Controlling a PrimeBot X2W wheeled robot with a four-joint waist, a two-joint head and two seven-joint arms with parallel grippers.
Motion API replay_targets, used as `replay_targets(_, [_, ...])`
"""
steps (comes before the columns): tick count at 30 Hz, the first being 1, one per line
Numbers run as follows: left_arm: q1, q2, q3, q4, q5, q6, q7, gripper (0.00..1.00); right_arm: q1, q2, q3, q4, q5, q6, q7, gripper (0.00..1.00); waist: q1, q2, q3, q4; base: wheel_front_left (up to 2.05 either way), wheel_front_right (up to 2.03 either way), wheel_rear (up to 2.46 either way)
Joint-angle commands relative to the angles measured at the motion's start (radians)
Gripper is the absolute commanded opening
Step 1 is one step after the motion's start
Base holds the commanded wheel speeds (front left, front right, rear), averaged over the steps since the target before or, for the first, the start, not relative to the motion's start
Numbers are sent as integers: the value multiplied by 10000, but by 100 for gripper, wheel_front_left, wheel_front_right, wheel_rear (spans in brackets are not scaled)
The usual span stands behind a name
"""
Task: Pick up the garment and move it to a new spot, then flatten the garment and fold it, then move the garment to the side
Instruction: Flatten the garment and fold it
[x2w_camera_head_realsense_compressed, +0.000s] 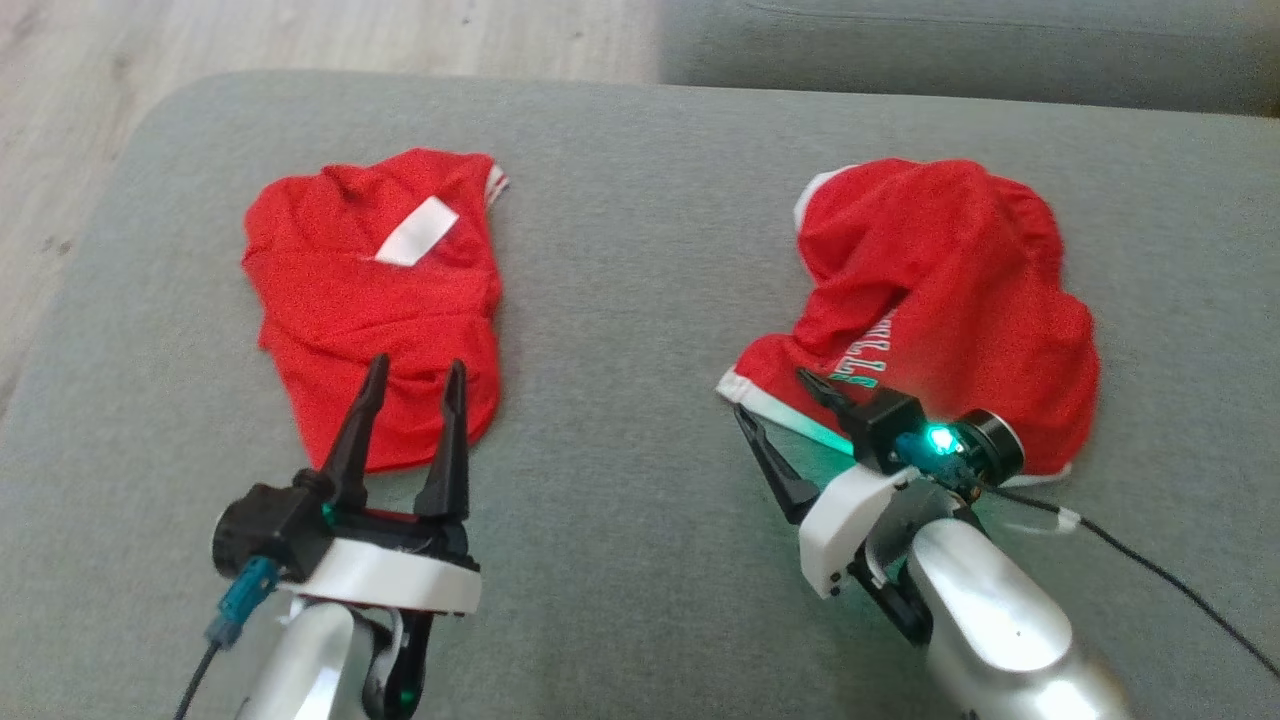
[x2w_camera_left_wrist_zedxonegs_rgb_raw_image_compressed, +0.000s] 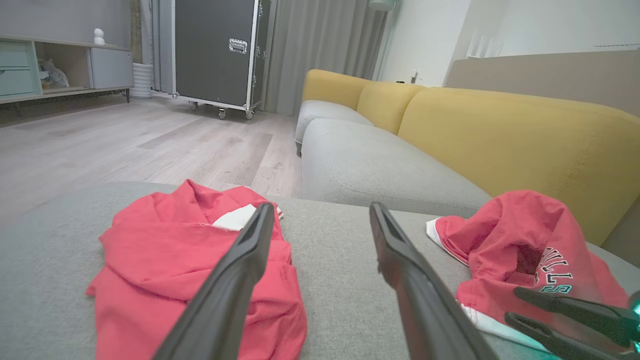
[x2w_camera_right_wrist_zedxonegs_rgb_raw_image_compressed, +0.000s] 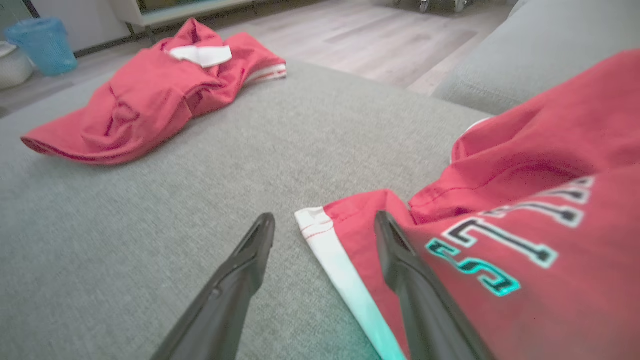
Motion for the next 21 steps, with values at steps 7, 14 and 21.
replay_targets(7, [-495, -132, 255, -128, 269, -132, -64, 100, -1379, 36, 365, 1833, -47, -7, 683, 100, -1, -1, 249, 838, 0, 0, 0])
replay_targets(14, [-428, -292, 453, -277, 395, -165, -64, 100, -1916, 36, 430, 3244, 149, -7, 1362, 100, -1, -1, 329, 1179, 0, 0, 0])
replay_targets(21, [-262, -354, 599, -218, 462, -180, -64, 100, -1899, 36, 936, 3295, 1031, -7, 1237, 0, -1, -1, 90, 1055, 0, 0, 0])
